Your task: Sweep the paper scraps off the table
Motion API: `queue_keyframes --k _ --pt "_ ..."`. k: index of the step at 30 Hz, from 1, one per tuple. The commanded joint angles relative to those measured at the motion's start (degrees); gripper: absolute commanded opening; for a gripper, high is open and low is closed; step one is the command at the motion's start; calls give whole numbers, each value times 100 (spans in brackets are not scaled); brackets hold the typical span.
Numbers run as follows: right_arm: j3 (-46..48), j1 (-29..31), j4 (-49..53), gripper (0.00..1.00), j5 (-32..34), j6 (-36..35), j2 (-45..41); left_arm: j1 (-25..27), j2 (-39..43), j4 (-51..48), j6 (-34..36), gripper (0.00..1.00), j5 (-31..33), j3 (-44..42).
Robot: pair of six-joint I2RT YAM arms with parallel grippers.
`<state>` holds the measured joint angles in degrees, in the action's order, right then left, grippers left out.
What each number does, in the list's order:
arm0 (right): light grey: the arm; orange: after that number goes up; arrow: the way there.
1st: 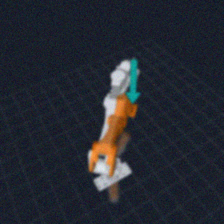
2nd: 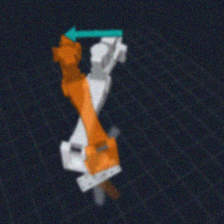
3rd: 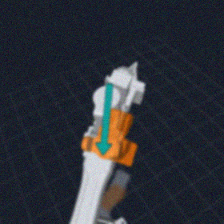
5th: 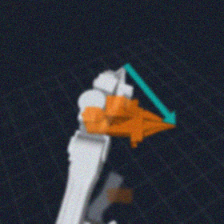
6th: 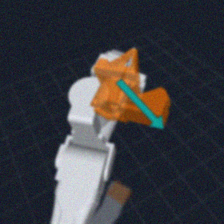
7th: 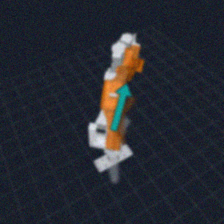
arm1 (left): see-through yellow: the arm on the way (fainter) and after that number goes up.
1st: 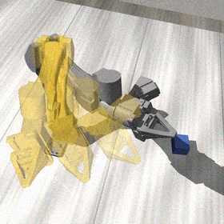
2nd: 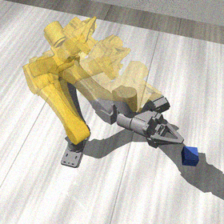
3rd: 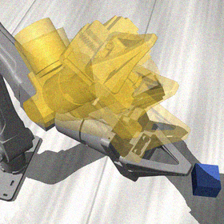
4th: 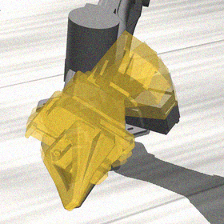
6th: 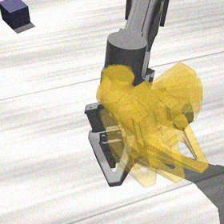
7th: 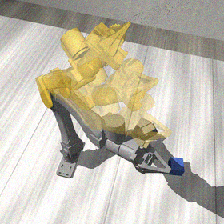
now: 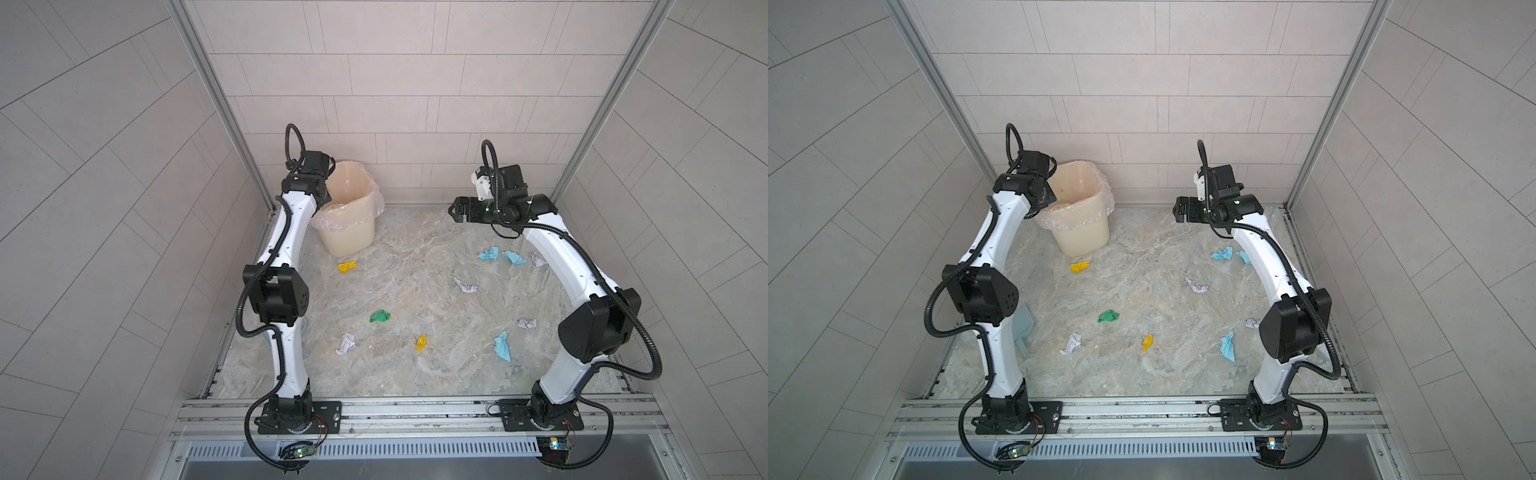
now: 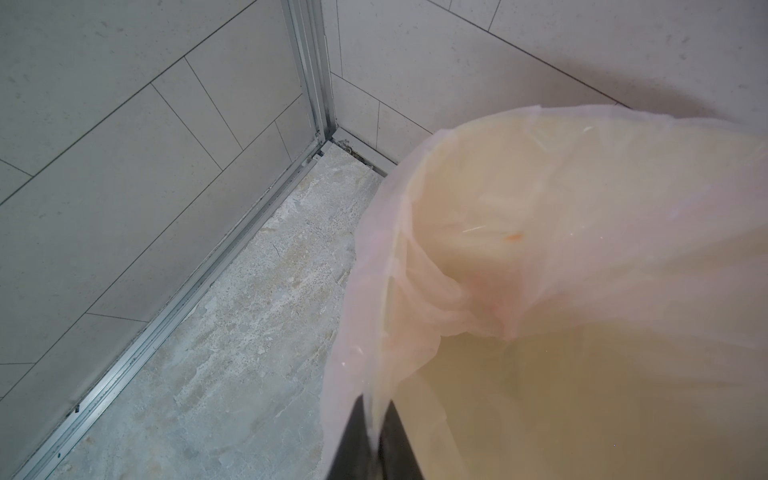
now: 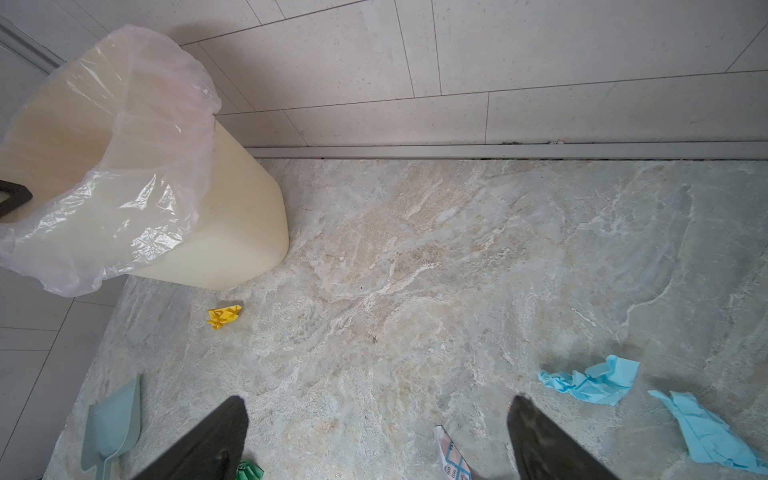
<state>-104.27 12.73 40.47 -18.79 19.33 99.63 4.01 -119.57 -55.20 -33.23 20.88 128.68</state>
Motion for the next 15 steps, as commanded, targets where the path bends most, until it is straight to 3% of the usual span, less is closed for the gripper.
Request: queue_keyframes --k 1,11,15 --pt "-41 -18 -33 99 42 8 -126 -25 343 96 -55 31 134 -84" --pt "291 -214 247 99 297 70 -480 7 1209 588 142 78 -231 -696" --pt "929 -492 464 100 609 168 -854 134 1699 685 431 89 -397 -1122"
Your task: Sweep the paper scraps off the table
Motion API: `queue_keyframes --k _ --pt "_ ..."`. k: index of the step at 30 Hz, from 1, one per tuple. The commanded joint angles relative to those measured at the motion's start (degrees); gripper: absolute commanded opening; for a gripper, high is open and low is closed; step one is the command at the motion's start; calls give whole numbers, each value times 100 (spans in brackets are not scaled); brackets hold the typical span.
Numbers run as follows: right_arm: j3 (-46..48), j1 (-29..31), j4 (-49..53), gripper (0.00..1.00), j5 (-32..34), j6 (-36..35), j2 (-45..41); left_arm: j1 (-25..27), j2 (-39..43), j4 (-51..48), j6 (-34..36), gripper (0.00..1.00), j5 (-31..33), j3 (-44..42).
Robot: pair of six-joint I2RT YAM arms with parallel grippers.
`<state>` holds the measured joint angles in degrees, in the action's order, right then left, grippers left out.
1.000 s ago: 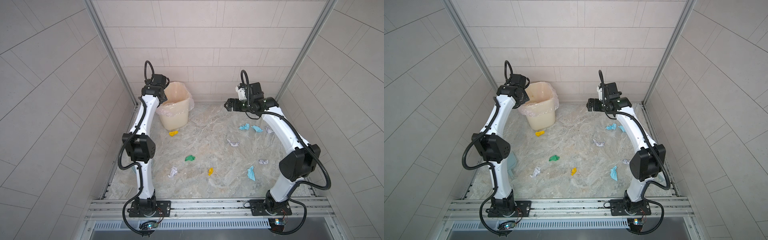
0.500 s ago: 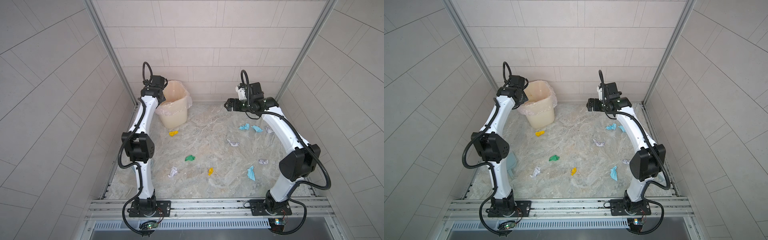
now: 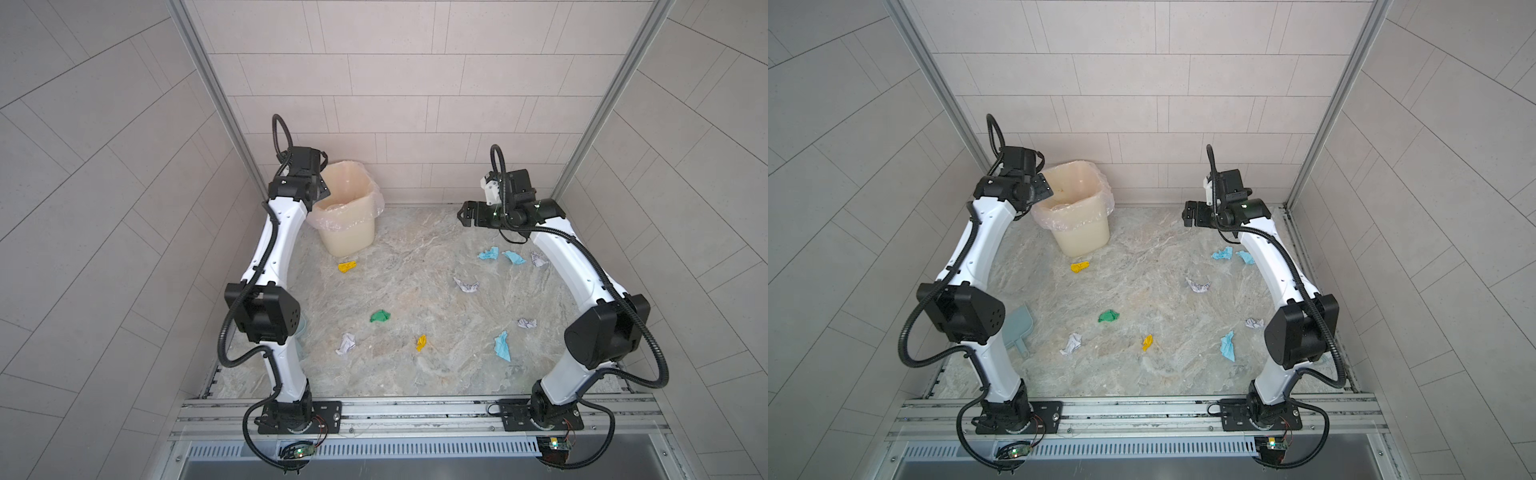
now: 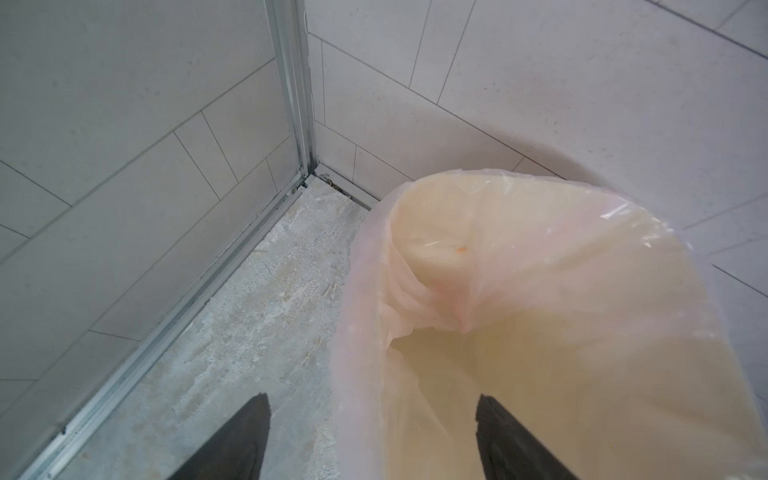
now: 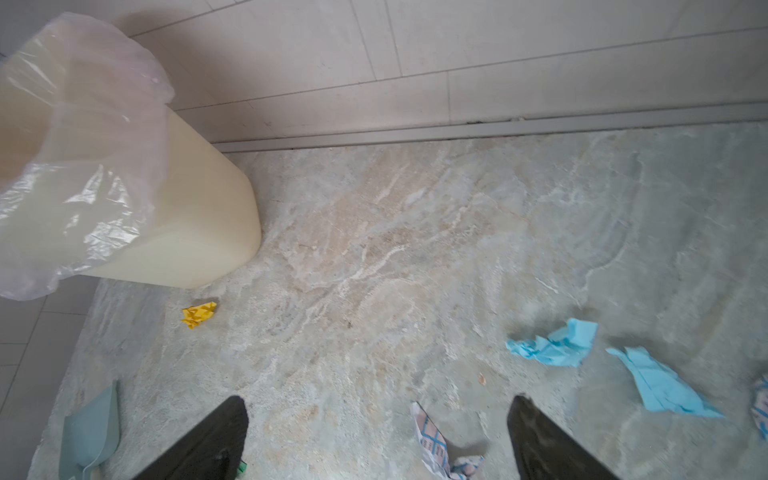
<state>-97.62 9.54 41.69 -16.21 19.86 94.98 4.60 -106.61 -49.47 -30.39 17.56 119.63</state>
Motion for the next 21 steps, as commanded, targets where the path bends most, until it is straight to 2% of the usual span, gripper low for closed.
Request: queue_keyframes --k 1,5,12,17,21 --pt "484 -273 443 100 480 207 -515 123 548 136 202 91 -77 -373" --pt "1588 -750 792 99 834 806 -1079 452 1220 330 357 100 -161 -1199" --pt "3452 -1601 1260 100 1730 1685 -2020 1296 1895 591 500 100 -417 -2347" --pt "4453 -2537 1184 100 1691 1844 -2449 1781 2037 994 510 100 -780 -2881" --pt "5046 -3350 1046 99 1349 1848 -2547 2088 1984 1347 421 100 -1279 -3212"
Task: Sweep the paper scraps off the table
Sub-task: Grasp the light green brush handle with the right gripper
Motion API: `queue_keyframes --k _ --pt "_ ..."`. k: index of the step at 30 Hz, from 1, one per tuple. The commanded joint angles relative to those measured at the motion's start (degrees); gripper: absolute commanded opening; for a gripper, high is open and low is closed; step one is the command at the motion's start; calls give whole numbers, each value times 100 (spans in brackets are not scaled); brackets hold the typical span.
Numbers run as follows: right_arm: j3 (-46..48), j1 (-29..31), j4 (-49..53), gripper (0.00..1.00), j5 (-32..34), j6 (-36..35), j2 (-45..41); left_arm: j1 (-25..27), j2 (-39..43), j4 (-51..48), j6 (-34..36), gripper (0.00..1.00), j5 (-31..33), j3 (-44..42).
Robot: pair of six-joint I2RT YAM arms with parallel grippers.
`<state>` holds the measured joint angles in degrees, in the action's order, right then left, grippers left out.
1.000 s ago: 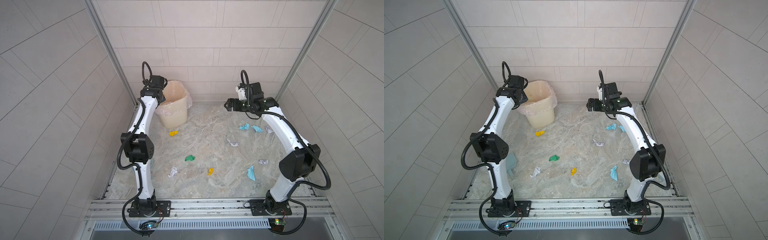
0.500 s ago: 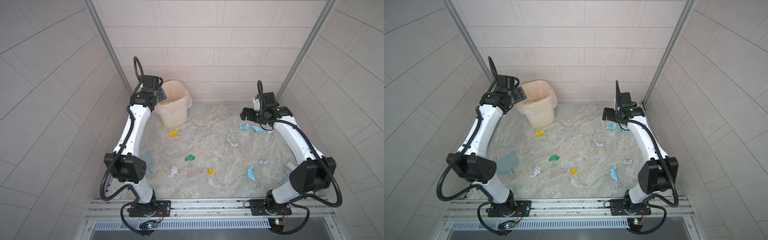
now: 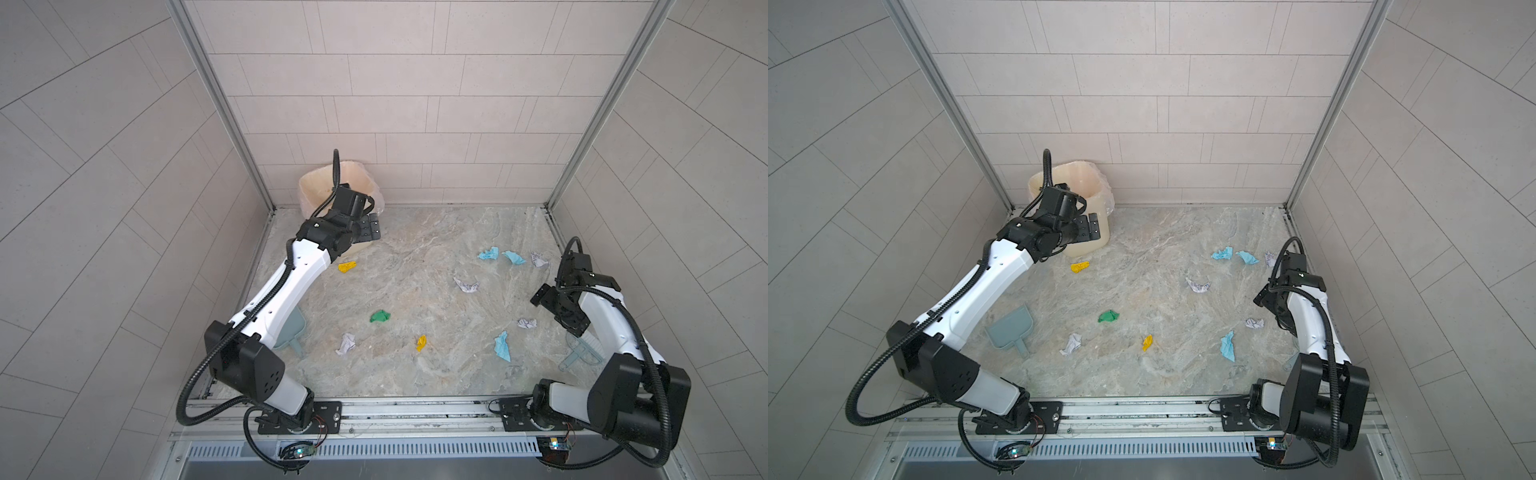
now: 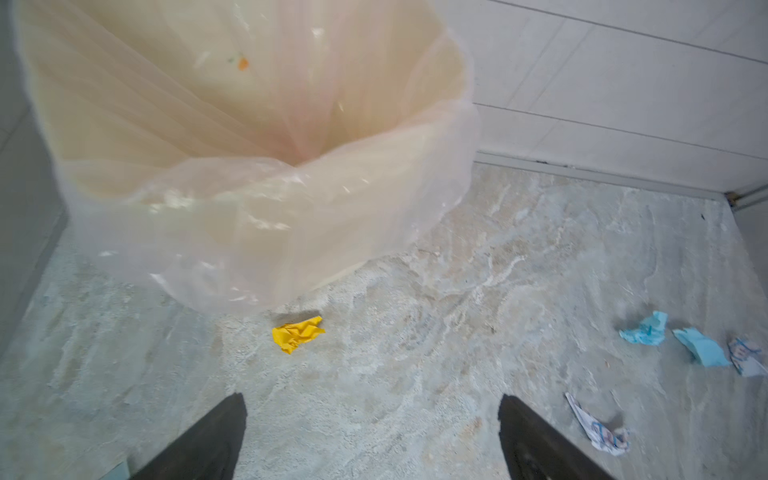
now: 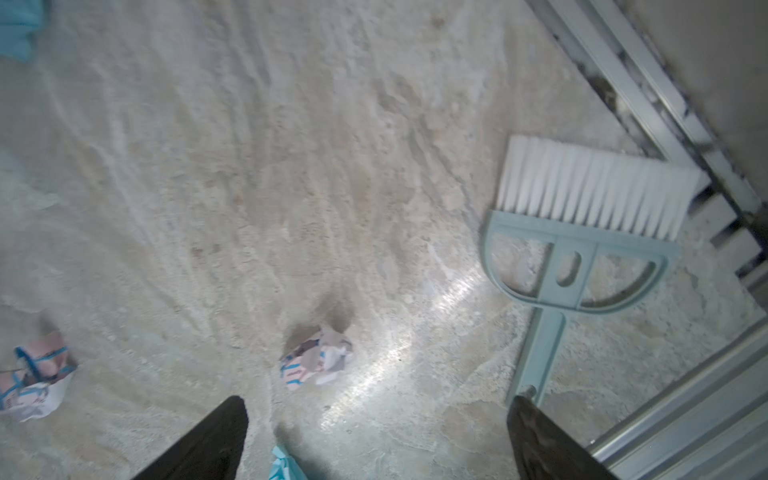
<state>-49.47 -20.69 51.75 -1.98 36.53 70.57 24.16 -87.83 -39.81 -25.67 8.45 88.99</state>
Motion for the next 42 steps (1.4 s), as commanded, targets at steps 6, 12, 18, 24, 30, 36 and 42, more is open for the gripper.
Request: queue_keyframes --k 6,12,18,24,30,36,42 --pt "633 -1414 -33 95 -279 -53 -147 586 -81 948 -155 100 -958 -606" --pt "862 -1946 -189 89 -306 -239 -231 728 -290 1144 -247 100 -1128 -590" --pt "1082 -2482 -464 79 -582 -378 -141 765 -401 1125 -228 100 -1179 -497" --pt "1366 -2525 -845 76 -552 -202 -60 772 -464 1134 -219 100 -1186 -463" --pt "1839 -2531 -1257 73 -429 -107 -125 787 -511 1108 -158 100 -1174 -408" --pt "1849 -2519 -1508 66 -556 -271 -5 790 -498 1081 -149 100 -1097 -438" --pt "1836 -2517 -1553 59 -595 -375 150 789 -507 1090 -187 100 -1060 -440"
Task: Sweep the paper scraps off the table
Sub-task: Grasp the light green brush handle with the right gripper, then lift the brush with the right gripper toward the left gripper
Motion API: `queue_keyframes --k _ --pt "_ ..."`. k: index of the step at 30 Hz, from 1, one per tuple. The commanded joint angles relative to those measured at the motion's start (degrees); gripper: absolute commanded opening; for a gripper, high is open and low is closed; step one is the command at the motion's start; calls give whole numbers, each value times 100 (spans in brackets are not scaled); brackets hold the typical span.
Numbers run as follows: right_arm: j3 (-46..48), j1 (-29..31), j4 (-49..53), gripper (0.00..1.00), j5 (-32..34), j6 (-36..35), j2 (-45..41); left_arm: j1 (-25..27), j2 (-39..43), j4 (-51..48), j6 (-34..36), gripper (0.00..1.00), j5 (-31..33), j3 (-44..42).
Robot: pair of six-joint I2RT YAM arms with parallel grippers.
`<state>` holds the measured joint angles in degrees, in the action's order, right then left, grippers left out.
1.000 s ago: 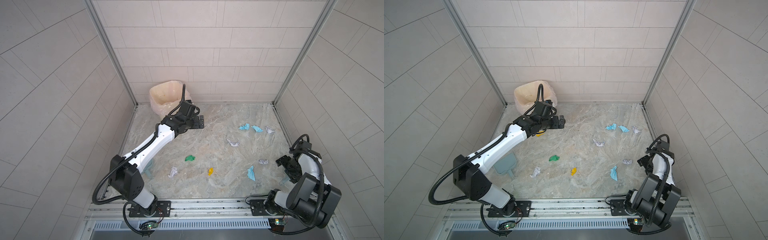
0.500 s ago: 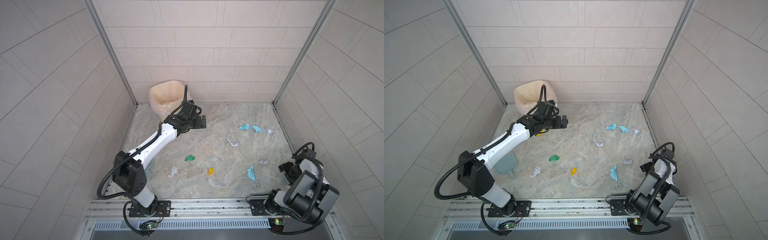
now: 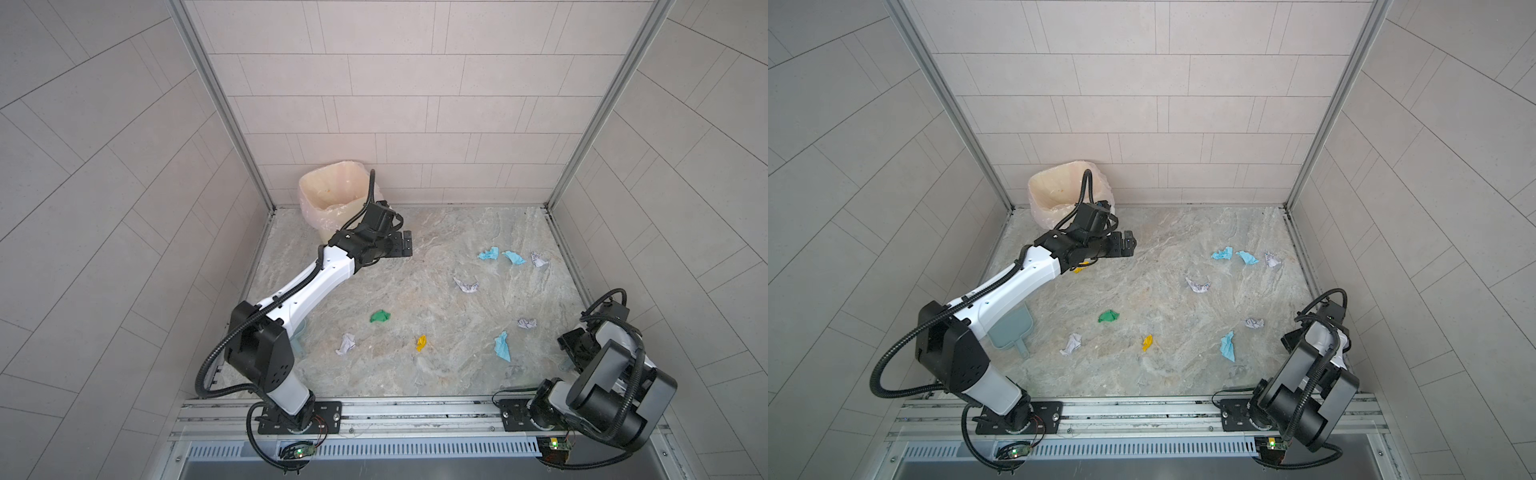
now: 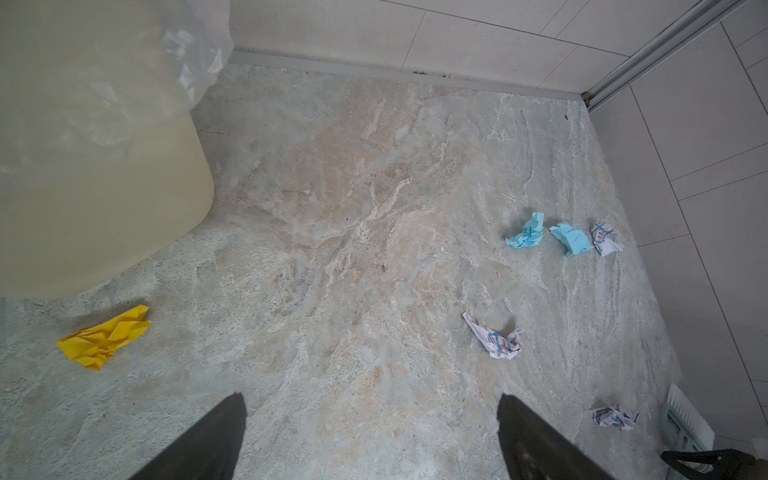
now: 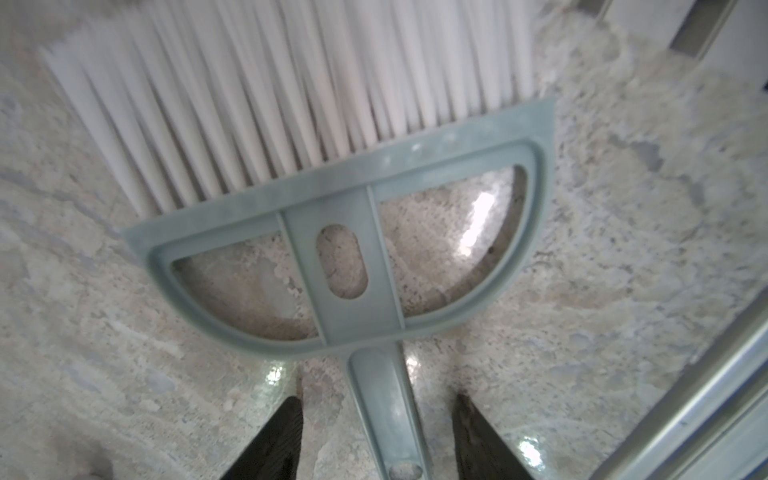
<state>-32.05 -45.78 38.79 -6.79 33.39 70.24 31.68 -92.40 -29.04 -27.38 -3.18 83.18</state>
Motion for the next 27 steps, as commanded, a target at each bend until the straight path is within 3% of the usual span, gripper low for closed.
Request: queue_keyframes --k 1,18,27 --pt "95 -10 -277 58 -134 -60 244 35 -48 12 -14 100 100 146" --pt "-3 102 -204 24 -162 -131 471 34 46 -19 -18 100 209 59" --pt "-7 150 -196 1 -170 -122 480 39 48 -32 -35 100 215 41"
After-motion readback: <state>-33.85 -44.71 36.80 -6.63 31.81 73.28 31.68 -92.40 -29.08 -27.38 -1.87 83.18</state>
